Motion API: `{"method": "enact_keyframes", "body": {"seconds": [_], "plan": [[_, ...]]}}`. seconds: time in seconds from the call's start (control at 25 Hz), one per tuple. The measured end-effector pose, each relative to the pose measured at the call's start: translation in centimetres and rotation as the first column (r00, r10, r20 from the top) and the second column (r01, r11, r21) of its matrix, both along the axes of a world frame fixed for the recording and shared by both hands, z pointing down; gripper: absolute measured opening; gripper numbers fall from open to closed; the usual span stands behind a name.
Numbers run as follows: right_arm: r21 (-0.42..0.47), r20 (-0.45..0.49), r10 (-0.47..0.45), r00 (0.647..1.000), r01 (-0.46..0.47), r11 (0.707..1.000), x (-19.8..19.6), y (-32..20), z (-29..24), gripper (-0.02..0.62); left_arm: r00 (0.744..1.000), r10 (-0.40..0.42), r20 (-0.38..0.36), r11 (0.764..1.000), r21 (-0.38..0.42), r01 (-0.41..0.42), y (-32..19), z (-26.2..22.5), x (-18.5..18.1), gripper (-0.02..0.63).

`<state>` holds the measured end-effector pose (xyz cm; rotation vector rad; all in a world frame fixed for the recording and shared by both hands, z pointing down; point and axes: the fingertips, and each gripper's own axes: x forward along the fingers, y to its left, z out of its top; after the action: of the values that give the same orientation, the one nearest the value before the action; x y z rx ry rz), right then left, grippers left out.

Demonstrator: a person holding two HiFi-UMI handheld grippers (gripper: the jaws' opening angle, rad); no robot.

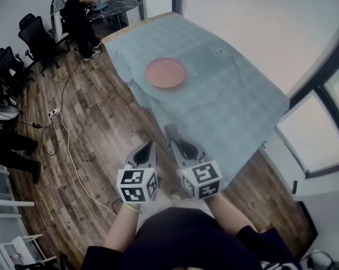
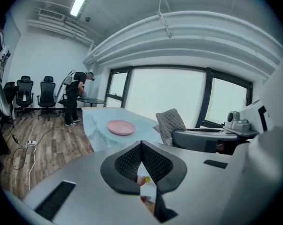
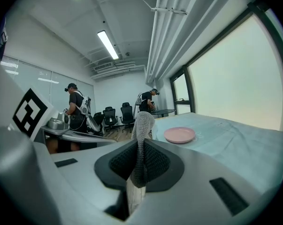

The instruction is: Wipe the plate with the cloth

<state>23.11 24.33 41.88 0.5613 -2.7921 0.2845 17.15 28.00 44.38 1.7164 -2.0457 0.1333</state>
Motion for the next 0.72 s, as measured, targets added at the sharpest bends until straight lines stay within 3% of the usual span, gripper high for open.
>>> {"method": "enact_keyframes", "body": {"seconds": [0.36, 0.72], "plan": [[-0.031, -0.020, 0.002, 1.000, -0.002, 1.000, -0.6, -1.1, 0.8, 0.034, 1.000, -0.008, -0.014, 1.000, -0.007, 0.008, -1.2, 0.3, -0.2, 0.014], [-0.037, -0.023, 0.012, 1.000, -0.013, 0.999, -3.9, -4.6, 1.6, 0.034, 1.000, -0.007, -0.028, 1.000, -0.013, 0.007, -4.4, 1.5, -3.4, 0.014]]}}
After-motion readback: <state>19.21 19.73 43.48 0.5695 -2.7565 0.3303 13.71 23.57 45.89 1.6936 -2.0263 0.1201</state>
